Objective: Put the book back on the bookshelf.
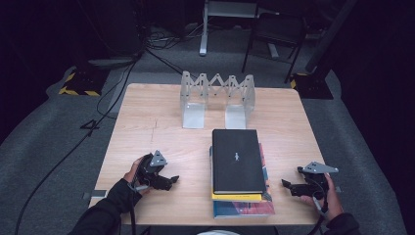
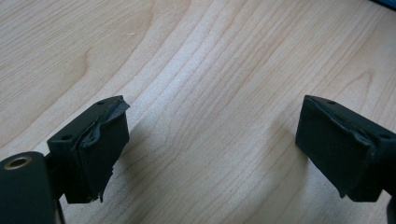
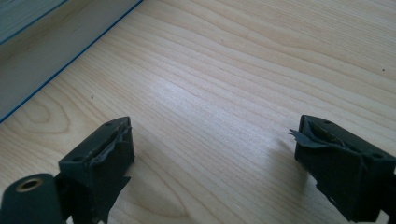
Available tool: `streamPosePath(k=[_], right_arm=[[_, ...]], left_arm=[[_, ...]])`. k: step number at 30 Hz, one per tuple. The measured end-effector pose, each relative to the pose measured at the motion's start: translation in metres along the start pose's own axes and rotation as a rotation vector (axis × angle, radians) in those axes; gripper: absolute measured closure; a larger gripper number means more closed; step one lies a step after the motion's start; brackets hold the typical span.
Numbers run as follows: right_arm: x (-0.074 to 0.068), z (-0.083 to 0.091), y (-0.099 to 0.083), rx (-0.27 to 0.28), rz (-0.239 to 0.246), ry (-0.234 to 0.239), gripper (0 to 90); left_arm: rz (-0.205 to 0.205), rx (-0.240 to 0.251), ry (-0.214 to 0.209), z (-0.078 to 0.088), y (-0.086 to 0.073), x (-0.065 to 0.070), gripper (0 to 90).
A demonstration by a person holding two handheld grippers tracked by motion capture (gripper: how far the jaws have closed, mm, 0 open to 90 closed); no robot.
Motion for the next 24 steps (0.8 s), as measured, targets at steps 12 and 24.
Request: streamPosePath(k=[12, 24], right_arm=[[0.000, 0.000, 0.001, -0.015, 0.025, 0.032, 14.1], [-0.025, 0.016, 0.030, 0.021, 0.113, 0.110, 25.3]], left_arm=[[-0.024, 0.004, -0.024, 0.001, -0.001, -0.001, 10.0], [-0.053, -0.015, -0.044, 0.003, 0.000, 0.005, 9.9]])
Point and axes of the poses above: each handheld gripper's, and its own axes: z roughly backward along the jaws, y roughly out of its top, x roughly to its right, the point moved 8 cm from there along -z, roughly forward along the jaws, and after that the axes turned 13 degrees about y, right-handed, at the moved point
